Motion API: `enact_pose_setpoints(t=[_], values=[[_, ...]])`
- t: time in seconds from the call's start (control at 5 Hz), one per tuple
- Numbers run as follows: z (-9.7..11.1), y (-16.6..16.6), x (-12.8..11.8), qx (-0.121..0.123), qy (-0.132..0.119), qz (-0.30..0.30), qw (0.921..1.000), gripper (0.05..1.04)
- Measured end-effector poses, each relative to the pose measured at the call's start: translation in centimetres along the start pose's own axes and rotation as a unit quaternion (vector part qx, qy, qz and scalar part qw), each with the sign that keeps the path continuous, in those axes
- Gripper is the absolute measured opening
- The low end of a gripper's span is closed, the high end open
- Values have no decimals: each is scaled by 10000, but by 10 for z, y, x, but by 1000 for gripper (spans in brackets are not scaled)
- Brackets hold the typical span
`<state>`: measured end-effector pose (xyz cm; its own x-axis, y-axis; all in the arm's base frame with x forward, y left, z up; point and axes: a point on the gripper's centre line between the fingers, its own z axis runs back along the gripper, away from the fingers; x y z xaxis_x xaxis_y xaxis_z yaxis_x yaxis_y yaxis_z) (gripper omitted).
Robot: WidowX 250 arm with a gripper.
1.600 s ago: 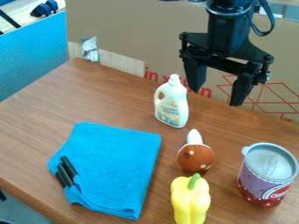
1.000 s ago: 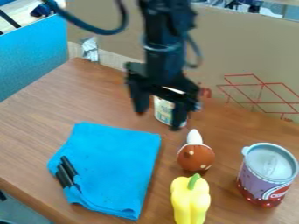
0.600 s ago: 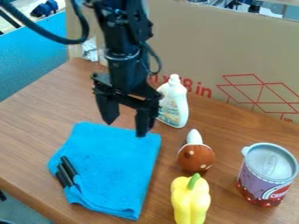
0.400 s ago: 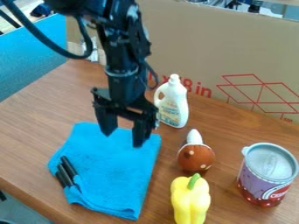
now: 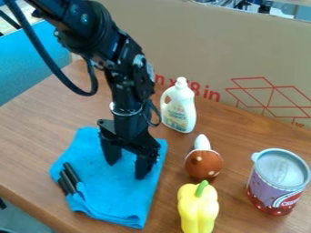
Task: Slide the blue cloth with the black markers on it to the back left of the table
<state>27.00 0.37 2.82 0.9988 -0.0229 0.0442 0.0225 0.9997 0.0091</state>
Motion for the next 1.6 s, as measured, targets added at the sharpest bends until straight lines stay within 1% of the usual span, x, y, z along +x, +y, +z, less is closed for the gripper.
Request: enact_pose_setpoints(t=[0.2,0.4,0.6,0.8,1.0,1.2,1.4,1.6], values=[[-15,7,1,-141,173,-101,9997,1001],[-18,13,6,-268,54,105,9996,1001],[-20,32,22,-196,-4,277,9994,1001],[-19,69,30,-15,133,558,9984,1001],[-16,108,29,114,394,952,9946,1001],[-9,133,25,226,768,1195,9896,1001],[2,147,18,285,1082,1354,9844,1001],[11,155,13,292,1007,1617,9813,1001]])
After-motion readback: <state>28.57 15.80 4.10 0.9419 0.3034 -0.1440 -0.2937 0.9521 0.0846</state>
